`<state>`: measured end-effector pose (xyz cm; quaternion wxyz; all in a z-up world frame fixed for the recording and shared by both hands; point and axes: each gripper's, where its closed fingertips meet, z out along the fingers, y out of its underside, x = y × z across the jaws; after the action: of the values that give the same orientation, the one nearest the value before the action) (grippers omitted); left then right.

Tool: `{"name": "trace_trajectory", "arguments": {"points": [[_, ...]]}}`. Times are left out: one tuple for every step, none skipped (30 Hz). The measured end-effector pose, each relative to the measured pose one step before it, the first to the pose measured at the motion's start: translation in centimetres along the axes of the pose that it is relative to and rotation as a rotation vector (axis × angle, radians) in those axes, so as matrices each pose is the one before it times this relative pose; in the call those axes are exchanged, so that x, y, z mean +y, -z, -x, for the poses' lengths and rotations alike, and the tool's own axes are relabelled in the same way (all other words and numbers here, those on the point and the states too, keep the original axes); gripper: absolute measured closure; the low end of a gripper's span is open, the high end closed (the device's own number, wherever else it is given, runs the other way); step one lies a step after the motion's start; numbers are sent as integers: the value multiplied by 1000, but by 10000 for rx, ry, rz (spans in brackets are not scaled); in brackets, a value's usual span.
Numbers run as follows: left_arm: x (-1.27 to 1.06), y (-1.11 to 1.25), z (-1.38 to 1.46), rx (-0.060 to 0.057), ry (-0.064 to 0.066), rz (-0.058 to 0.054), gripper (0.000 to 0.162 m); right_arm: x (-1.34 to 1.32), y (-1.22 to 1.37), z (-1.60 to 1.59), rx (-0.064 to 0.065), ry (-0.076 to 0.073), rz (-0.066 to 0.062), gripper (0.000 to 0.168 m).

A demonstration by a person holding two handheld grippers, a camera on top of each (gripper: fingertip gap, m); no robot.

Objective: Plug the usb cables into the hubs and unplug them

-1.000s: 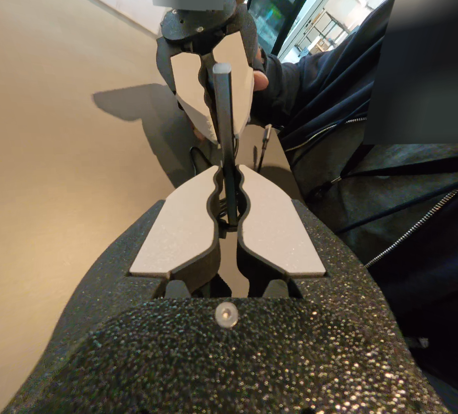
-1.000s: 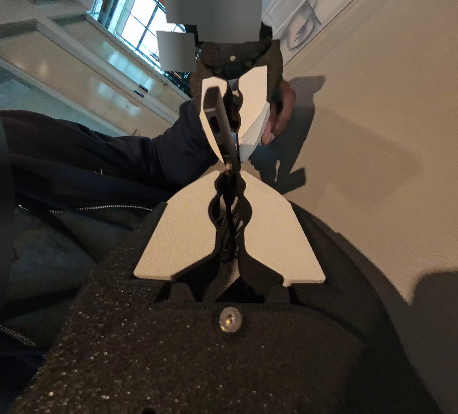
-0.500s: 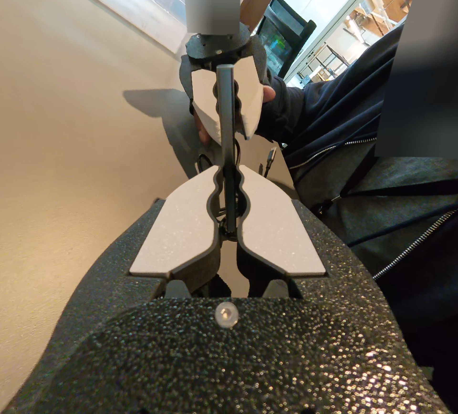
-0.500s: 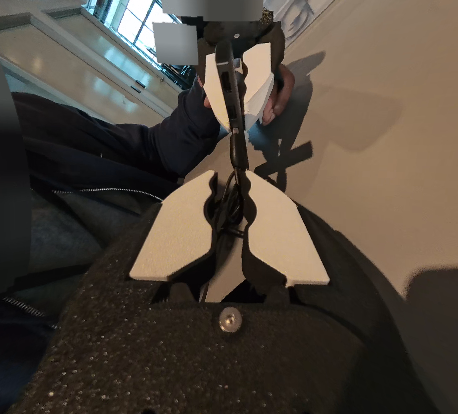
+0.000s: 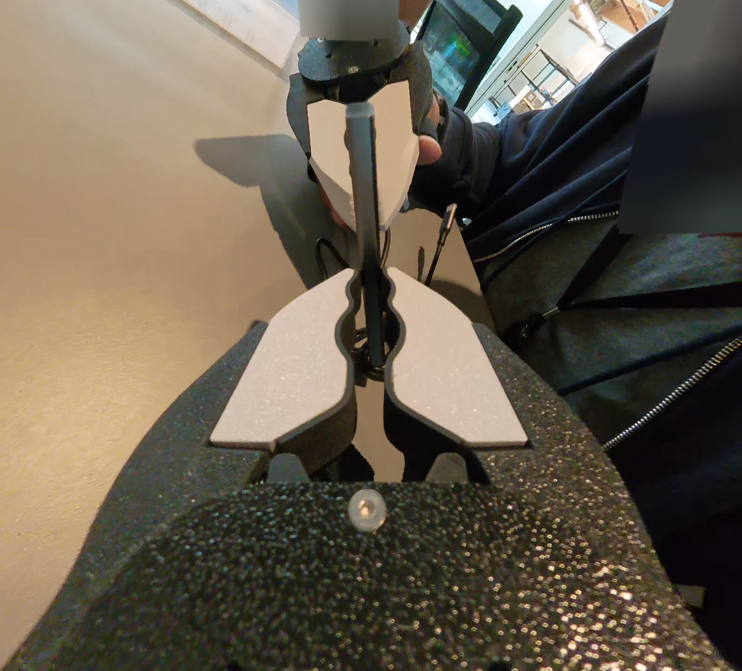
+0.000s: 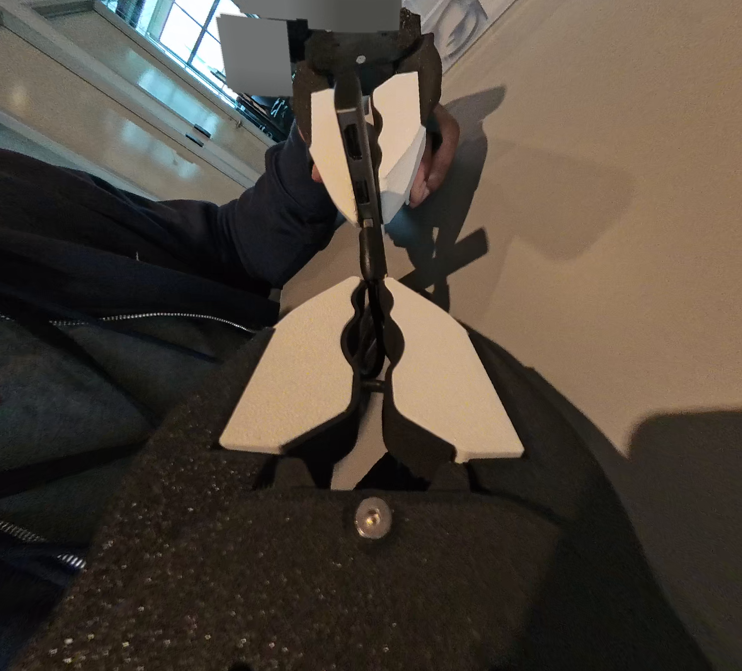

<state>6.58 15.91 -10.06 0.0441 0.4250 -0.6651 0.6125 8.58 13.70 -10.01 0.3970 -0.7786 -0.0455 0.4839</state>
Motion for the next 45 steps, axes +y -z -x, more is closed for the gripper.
{"name": "trace_trajectory", "arguments": {"points": [[93,-74,19,-18,-12,64,153,148,-20,-55,31,-6,108,163],[88,-81,-24,3,-22,71,153,120,1,-45,14,-15,81,163],[116,-55,-49,9,-32,85,153,44,-7,-18,-8,-25,35,163],[110,-65,-46,8,-27,74,153,16,-3,-21,-12,-30,18,163],[69,-52,17,-13,-5,55,153,20,1,-44,9,-28,16,163],[34,-36,37,-30,2,31,153,6,3,-73,29,-32,8,163],[25,-32,0,-9,-12,21,153,15,-5,-44,15,-22,15,163],[2,-26,-33,19,-1,5,153,45,-10,-8,-1,-4,31,163],[19,-25,-21,14,7,16,153,71,-14,-5,1,2,47,163],[19,-35,-1,1,7,21,153,52,-4,-40,15,-13,39,163],[60,-35,-15,16,7,41,153,48,-17,-24,4,-14,40,163],[28,-29,-41,27,5,23,153,51,-27,2,-9,4,37,163],[46,-26,-35,25,9,31,153,34,-22,29,-15,4,29,163],[52,-40,-25,22,19,40,153,18,-5,19,-29,-6,15,163],[24,-32,-7,2,13,26,153,-8,18,37,-39,-12,-5,163],[17,-43,21,-9,11,19,153,-33,34,31,-44,-17,-17,163],[-5,-40,-11,6,4,9,153,-16,34,76,-64,-1,-20,163],[4,-41,-4,-4,2,1,153,-80,48,88,-70,9,-53,163],[-11,-51,33,-22,9,4,153,-127,73,96,-70,6,-97,163],[-31,-72,22,-15,14,-7,153,-182,91,112,-89,9,-129,162],[-51,-76,12,-16,-12,-21,153,-237,105,138,-90,20,-172,162],[-12,-94,-30,-17,-53,8,153,-276,65,112,-48,48,-199,161],[17,-111,-10,-27,-66,29,153,-229,3,73,-1,77,-167,161],[-38,-90,-28,-4,-55,-5,153,-108,-73,65,14,80,-83,160],[-121,-46,-96,58,-9,-70,153,18,-129,79,-3,66,5,159],[-68,-21,-73,57,-1,-46,153,73,-135,90,-8,64,39,159],[-8,11,-40,19,-12,-4,153,37,-76,63,7,80,19,159],[-74,36,-30,10,-17,-55,153,-79,-10,47,11,94,-43,159],[-173,61,-52,45,7,-116,153,-145,30,72,-18,82,-89,159],[-136,47,-87,62,20,-90,153,-124,41,87,-42,47,-73,159],[-40,12,-18,18,5,-23,153,-55,18,45,-26,30,-30,159],[15,-1,29,-25,-2,11,153,-36,9,-5,16,38,-20,159],[15,-3,-1,-10,-2,16,153,-41,-16,-15,28,38,-24,159],[-3,11,-13,-7,-8,10,153,-35,-8,5,10,26,-23,159],[-15,21,-18,-9,-9,3,153,-52,5,9,2,26,-35,158],[3,14,-26,-2,1,15,153,-68,14,17,4,22,-44,158],[43,2,1,-19,-20,38,153,-38,18,11,1,10,-27,158],[55,2,8,-22,-16,42,153,-46,5,-7,5,11,-34,158],[40,-33,32,-33,-9,37,153,-53,10,-22,23,15,-38,158],[37,-28,10,-22,-6,41,153,-9,-9,-34,29,11,-4,158],[55,-34,21,-33,0,49,153,7,-15,-42,44,20,9,158],[79,-21,48,-59,-15,68,153,46,-32,-52,72,62,35,158],[143,-46,21,-54,-37,116,153,104,-38,-45,89,120,91,158],[164,-70,33,-79,-44,143,153,134,-32,-56,107,152,116,158],[99,-78,24,-68,-23,100,153,80,-25,-51,115,168,88,159]]}}
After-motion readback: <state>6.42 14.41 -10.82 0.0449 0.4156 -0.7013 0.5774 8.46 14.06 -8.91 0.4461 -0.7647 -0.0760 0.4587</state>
